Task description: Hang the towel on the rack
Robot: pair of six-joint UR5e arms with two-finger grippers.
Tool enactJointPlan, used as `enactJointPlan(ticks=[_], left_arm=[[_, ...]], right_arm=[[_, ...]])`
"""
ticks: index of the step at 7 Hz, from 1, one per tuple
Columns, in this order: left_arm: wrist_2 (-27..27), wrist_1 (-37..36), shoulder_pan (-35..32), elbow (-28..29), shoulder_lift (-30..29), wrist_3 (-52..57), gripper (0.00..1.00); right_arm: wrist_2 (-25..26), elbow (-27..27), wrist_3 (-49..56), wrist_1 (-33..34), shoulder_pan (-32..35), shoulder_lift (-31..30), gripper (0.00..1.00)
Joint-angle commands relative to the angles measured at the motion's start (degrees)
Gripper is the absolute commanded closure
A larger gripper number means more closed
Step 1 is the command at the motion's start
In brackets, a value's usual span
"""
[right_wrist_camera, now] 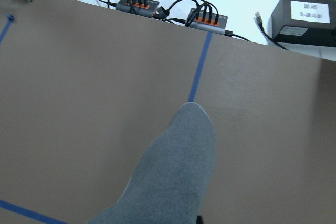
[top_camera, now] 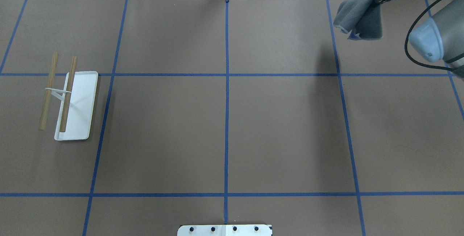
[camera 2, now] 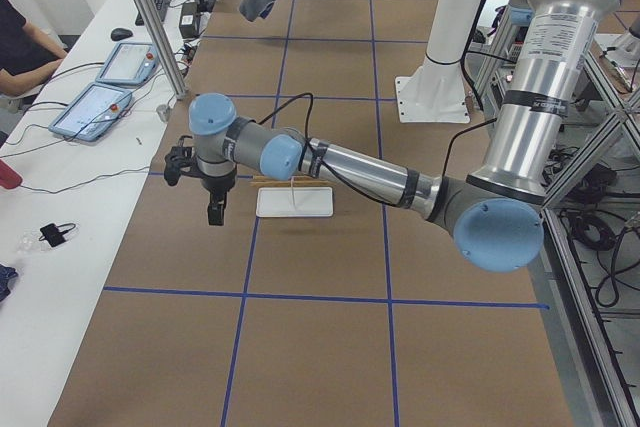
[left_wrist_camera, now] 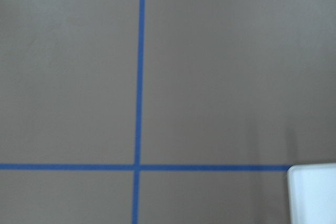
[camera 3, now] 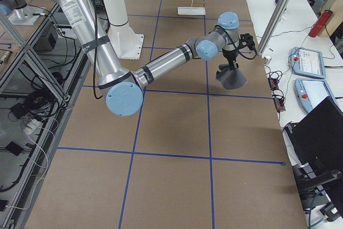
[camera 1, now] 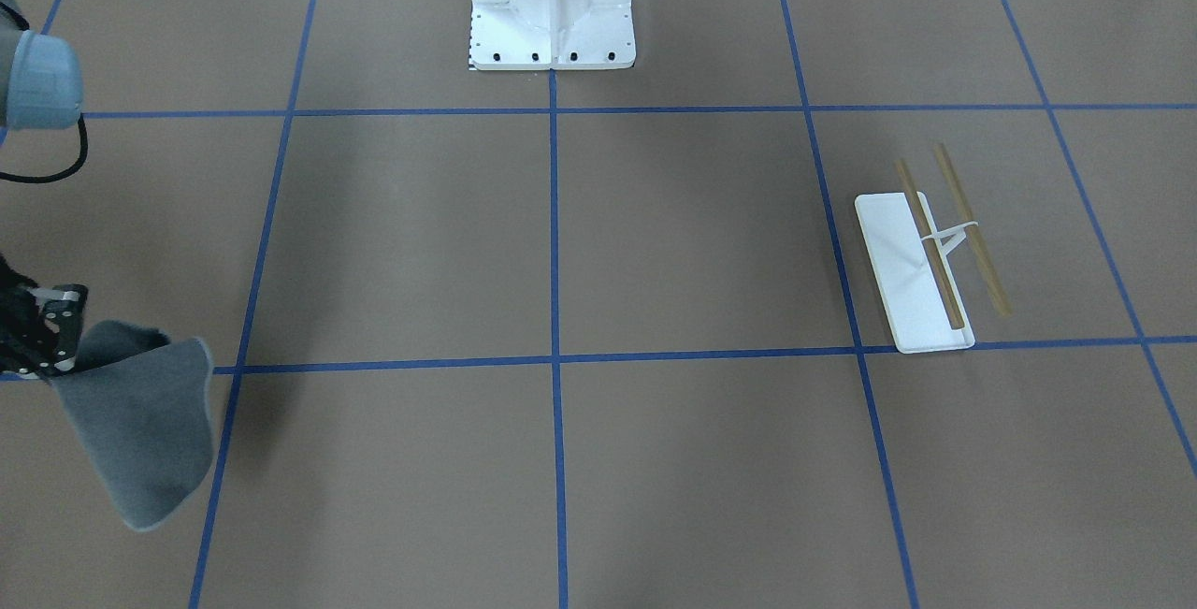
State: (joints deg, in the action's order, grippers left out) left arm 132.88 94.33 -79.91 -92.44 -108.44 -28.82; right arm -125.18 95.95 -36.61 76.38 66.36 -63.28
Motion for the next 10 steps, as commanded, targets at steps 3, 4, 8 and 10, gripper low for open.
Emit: enactJointPlan(ticks=[3, 4, 8, 10], left_arm=[[-0.34, 4.61, 17.12, 0.23, -16.51, -39.46, 0.02], [-0.60, 9.16, 20.55, 0.41, -18.97, -49.65, 0.02], [-7.43, 19.97, 29.35, 5.85, -27.34, -71.86, 0.02], [-8.42, 30.50, 31.21, 10.66, -27.25, -72.42, 0.02]], right_arm=[[1.25, 3.10, -27.68, -4.28, -6.31, 3.78, 1.00], [3.52, 3.80, -33.73, -6.75, -8.77, 3.86, 1.00], [20.91, 8.46, -52.65, -10.03, -22.04, 6.49, 1.00], [25.85, 9.87, -53.56, -10.03, -25.74, 6.50, 1.00]])
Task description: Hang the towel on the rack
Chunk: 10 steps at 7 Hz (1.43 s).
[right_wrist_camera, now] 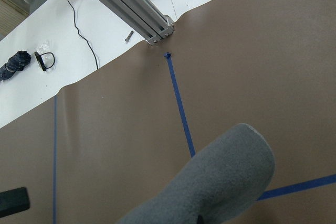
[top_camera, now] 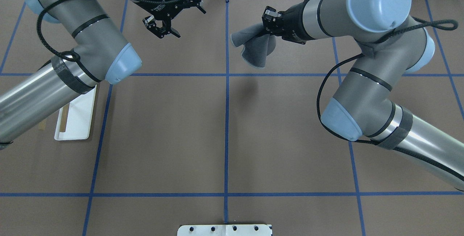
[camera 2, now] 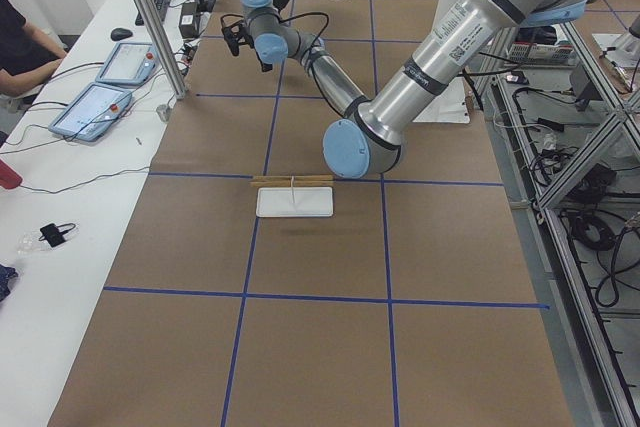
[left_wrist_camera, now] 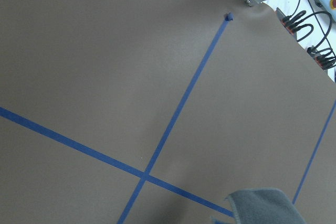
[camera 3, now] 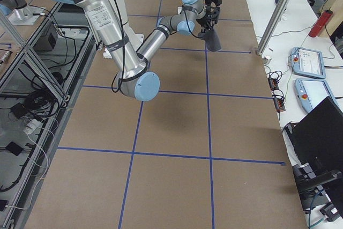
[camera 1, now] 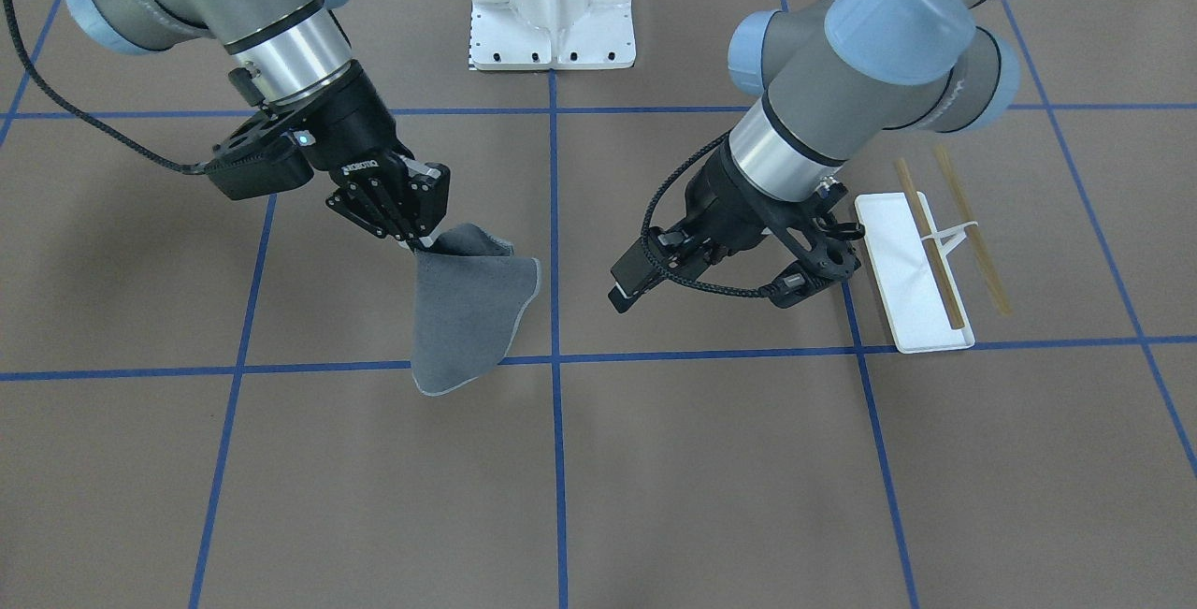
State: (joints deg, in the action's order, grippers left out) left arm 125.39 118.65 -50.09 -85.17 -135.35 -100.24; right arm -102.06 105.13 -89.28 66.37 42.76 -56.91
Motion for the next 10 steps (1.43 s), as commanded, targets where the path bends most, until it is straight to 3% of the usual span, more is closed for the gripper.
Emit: enactJointPlan(ticks=[1, 3, 10], left_arm=[[-2.77, 6.93, 2.27, 3.43, -0.53, -3.10, 0.02], [-2.96, 9.73, 2.28, 3.43, -0.79, -2.94, 0.03], [-2.87, 9.40, 5.97, 2.82, -1.67, -9.53, 0.03]], right_arm=[[5.44, 0.77, -0.90, -0.01, -3.89, 0.14, 1.00], [7.22, 1.04, -0.90, -0.01, -5.05, 0.05, 1.00], [8.37, 1.56, -0.55, -0.10, -5.05, 0.14, 1.00]])
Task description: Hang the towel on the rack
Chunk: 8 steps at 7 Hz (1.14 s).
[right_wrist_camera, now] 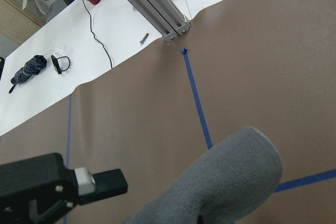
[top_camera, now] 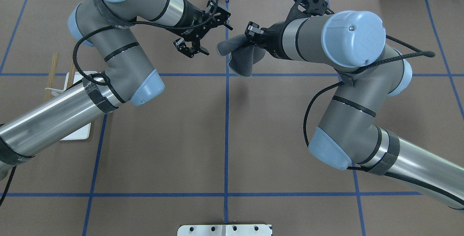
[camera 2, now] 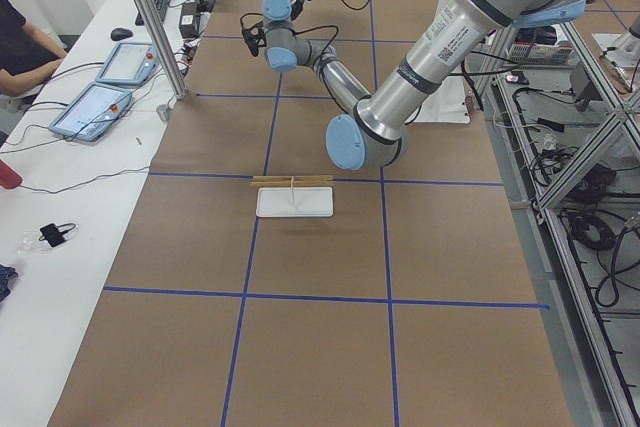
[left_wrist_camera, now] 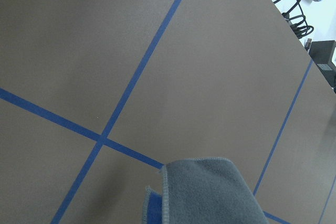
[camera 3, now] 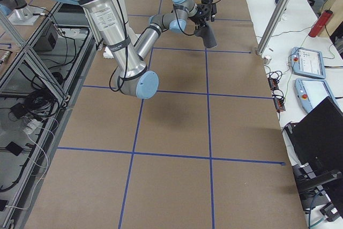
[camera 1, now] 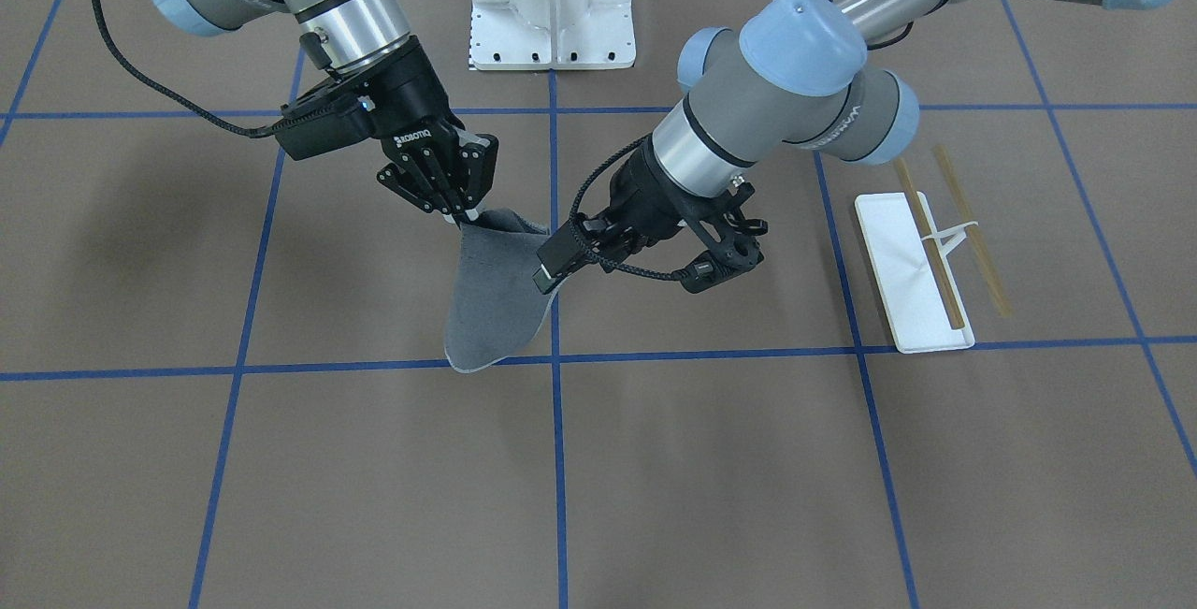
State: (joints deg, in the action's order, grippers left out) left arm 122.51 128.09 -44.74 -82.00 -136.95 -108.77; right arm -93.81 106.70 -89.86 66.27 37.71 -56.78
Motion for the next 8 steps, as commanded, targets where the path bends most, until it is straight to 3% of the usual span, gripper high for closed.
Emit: enactJointPlan(ticks=[1, 2, 3, 5, 6, 8], left_arm=[[0.01, -0.03, 0.71, -0.36, -0.60, -1.71, 0.03], [0.01, -0.12, 0.71, -0.36, -0.78, -1.89, 0.11], [0.01, -0.21, 0.62, -0.36, -0.95, -1.89, 0.27], [-0.08, -0.21, 0.62, -0.36, -0.87, -1.71, 0.38], [-0.08, -0.21, 0.62, -0.27, -0.95, -1.71, 0.49], [-0.08, -0.30, 0.62, -0.36, -0.95, -1.89, 0.83]], right_arm=[[0.12, 0.00, 0.12, 0.00, 0.00, -0.09, 1.00], [0.12, 0.00, 0.12, 0.08, 0.00, -0.09, 1.00], [0.12, 0.09, 0.12, 0.00, 0.00, -0.17, 1.00], [0.12, 0.35, 0.21, 0.00, 0.00, -0.53, 1.00], [0.12, 0.35, 0.21, 0.00, 0.00, -0.35, 1.00], [0.12, 0.27, 0.21, 0.00, 0.00, -0.18, 1.00]])
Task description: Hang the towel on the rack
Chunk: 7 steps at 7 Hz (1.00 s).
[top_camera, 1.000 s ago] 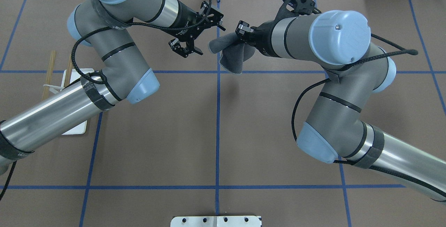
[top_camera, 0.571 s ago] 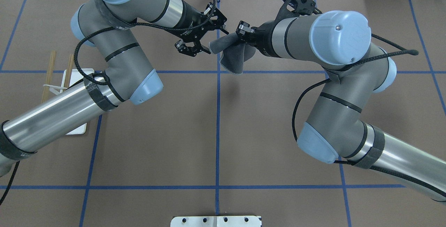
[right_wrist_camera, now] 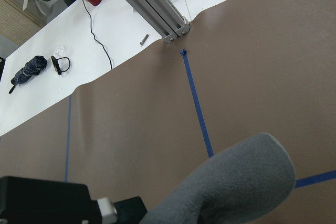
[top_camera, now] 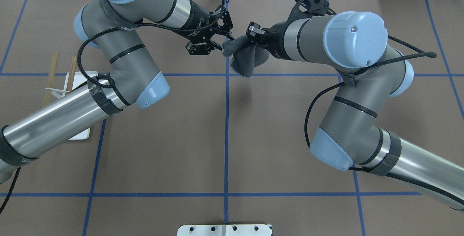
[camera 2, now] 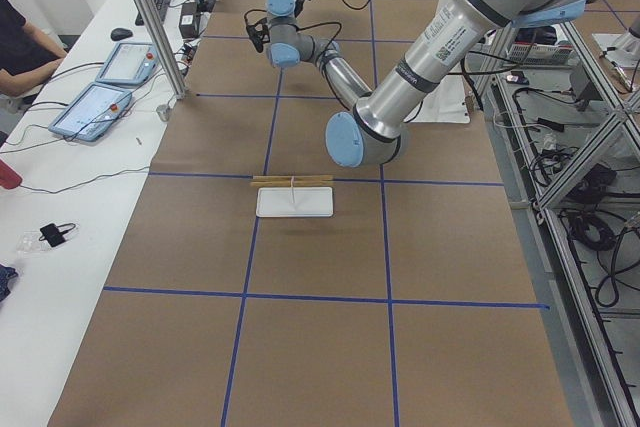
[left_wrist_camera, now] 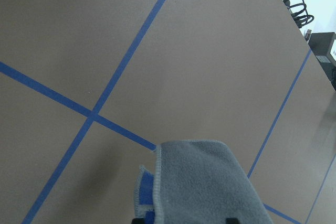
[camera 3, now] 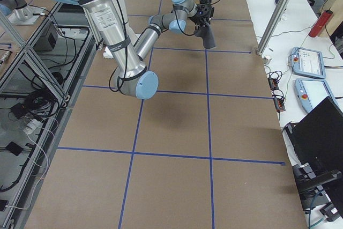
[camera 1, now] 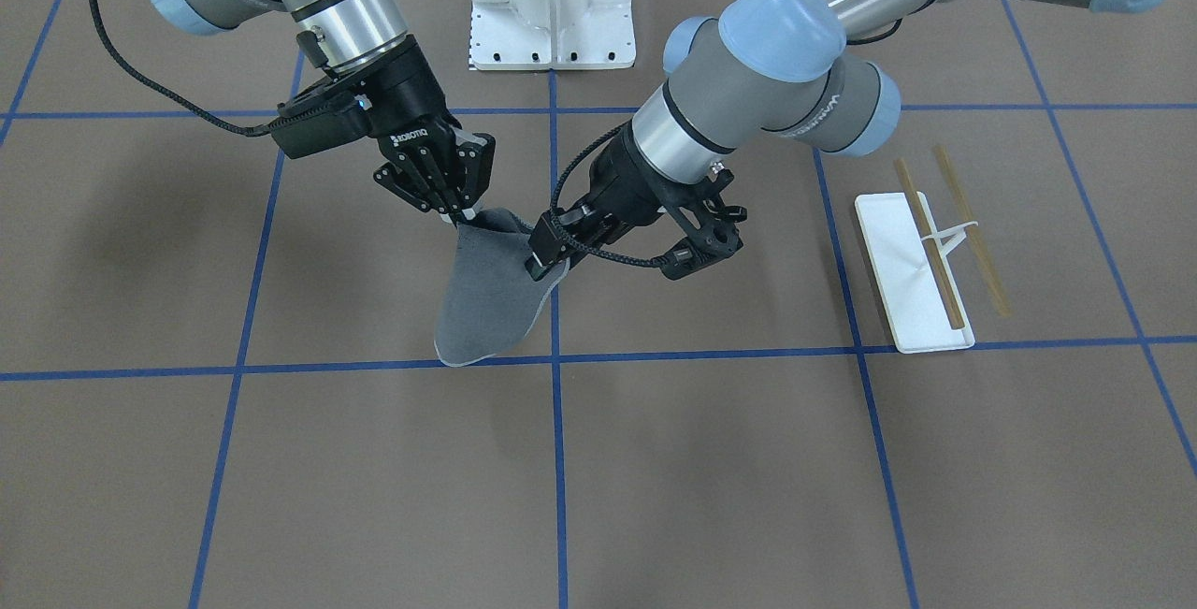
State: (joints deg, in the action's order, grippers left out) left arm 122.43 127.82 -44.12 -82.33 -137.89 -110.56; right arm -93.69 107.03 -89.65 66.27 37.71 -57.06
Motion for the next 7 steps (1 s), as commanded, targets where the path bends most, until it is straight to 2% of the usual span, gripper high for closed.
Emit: enactJointPlan(ticks=[1, 4, 5, 7], left_arm=[[0.00, -0.12, 0.00, -0.02, -0.10, -1.75, 1.00], [0.00, -0.12, -0.26, -0.02, -0.19, -3.08, 1.00], [0.00, -0.12, -0.96, -0.02, -0.27, -3.08, 1.00], [2.70, -0.21, -4.38, -2.20, 0.07, -2.47, 1.00]], right_arm=[[0.00, 0.02, 0.00, 0.00, -0.09, 0.11, 1.00], [-0.17, 0.02, 0.44, 0.00, -0.09, -0.33, 1.00], [-0.18, 0.02, 0.35, -1.13, -0.09, -0.85, 0.01], [-0.70, 2.12, 4.27, -1.49, -0.09, -3.75, 0.00]])
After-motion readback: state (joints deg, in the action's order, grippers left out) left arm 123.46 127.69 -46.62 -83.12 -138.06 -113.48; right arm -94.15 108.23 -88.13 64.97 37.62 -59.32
